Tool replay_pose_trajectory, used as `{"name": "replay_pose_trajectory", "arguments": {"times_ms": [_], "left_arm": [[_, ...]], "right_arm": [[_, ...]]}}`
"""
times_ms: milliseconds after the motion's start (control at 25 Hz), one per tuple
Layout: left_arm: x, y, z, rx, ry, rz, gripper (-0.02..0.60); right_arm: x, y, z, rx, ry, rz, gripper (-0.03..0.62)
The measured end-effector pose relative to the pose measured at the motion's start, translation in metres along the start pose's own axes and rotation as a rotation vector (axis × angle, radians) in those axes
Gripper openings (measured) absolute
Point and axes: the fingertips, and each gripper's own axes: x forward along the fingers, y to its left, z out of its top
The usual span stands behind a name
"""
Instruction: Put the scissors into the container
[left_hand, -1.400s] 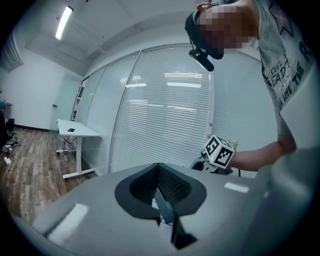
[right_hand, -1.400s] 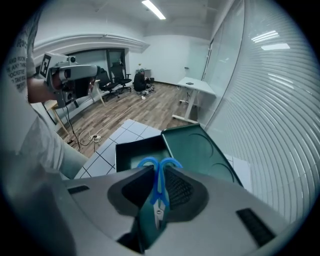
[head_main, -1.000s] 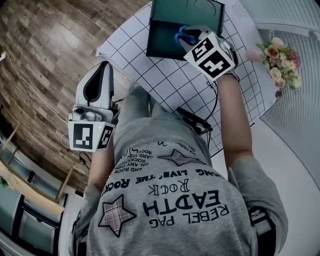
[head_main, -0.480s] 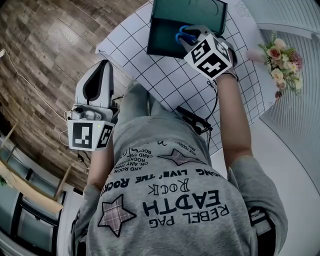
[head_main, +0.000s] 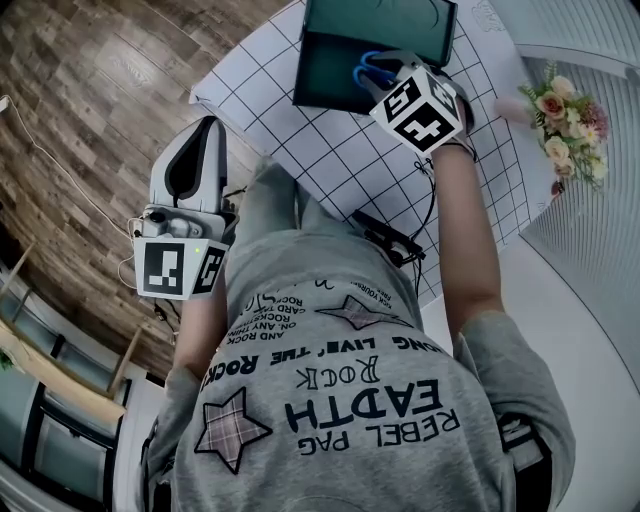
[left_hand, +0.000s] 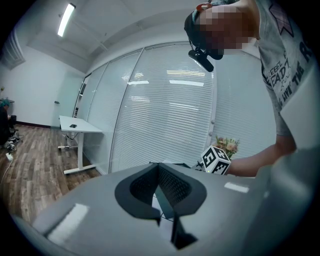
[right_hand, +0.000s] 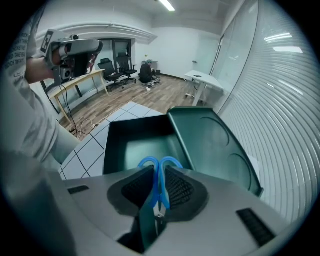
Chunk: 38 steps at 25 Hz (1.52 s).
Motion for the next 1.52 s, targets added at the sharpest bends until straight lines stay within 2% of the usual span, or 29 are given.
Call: {"name": "replay_pose_trajectory", "arguments": {"times_ms": [760, 1520], "left_arm": [[0.000, 0.000, 0.001, 0.005, 0.004, -0.001, 0.009], [-0.004, 0.000, 0.000, 0.009, 0.005, -0.003, 0.009]], "right_arm": [[0.032, 0.006, -0.007, 0.004, 0.027, 0.036, 0.083], [0.039, 0.003, -0.010, -0.018, 0.055, 0.036, 0.083]]}}
